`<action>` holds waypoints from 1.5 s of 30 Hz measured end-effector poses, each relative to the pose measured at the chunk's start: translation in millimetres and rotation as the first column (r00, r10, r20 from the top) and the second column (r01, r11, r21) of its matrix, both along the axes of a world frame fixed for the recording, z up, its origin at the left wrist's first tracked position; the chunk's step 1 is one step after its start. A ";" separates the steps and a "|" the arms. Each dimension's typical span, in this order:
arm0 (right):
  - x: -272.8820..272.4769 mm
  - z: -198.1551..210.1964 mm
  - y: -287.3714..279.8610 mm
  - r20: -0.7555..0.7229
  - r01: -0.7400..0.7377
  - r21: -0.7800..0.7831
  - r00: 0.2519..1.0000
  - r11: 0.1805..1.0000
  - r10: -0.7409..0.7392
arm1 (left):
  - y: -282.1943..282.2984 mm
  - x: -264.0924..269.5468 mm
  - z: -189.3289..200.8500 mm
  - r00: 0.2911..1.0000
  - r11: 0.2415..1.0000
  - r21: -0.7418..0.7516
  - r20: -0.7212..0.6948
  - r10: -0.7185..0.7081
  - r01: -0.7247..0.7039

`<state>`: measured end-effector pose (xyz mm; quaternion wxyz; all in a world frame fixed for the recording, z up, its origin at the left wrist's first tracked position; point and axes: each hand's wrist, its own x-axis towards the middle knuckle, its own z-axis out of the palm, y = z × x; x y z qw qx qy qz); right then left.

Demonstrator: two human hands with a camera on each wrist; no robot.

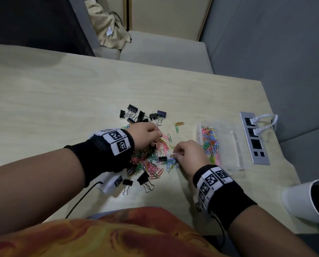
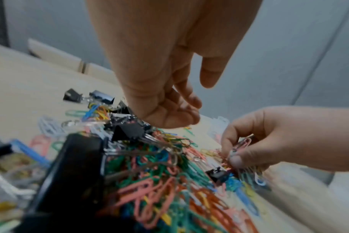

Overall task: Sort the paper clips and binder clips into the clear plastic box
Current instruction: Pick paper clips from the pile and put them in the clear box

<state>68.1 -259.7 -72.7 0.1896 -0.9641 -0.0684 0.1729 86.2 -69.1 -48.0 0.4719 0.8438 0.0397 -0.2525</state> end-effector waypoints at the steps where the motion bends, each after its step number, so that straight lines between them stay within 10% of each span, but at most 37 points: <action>1: 2.5 3.0 1.3 0.018 0.053 0.044 0.998 0.998 -0.054 | -2.4 0.3 -1.1 0.987 0.984 -0.155 -0.149 0.064 -0.087; 4: 5.5 19.3 14.0 -0.007 0.175 0.323 0.983 0.930 -0.183 | -8.4 -2.6 0.1 0.862 0.863 -0.376 -0.491 0.124 -0.338; 9: 4.9 48.4 43.7 -0.083 0.119 0.527 0.993 0.842 -0.089 | -7.3 -0.2 -4.0 0.778 0.753 -0.430 -0.605 0.169 -0.498; 15: 36.7 31.3 36.8 -0.010 -0.128 0.013 0.992 0.992 0.128 | 19.2 5.0 -1.8 0.775 0.831 -0.283 -0.580 0.251 -0.480; 20: 39.0 -1.7 40.8 -0.115 -0.573 -0.195 0.819 0.796 0.562 | 36.2 6.6 0.7 0.757 0.816 -0.246 -0.573 0.314 -0.524; 35: 20.2 10.3 23.9 -0.075 -0.162 -0.153 0.986 0.975 0.152 | 28.0 -0.6 5.6 0.798 0.868 -0.227 -0.542 0.264 -0.441; 45: 18.2 -4.8 24.9 -0.038 -0.429 -0.229 0.901 0.874 0.433 | 29.7 -3.0 8.1 0.791 0.866 -0.212 -0.544 0.279 -0.452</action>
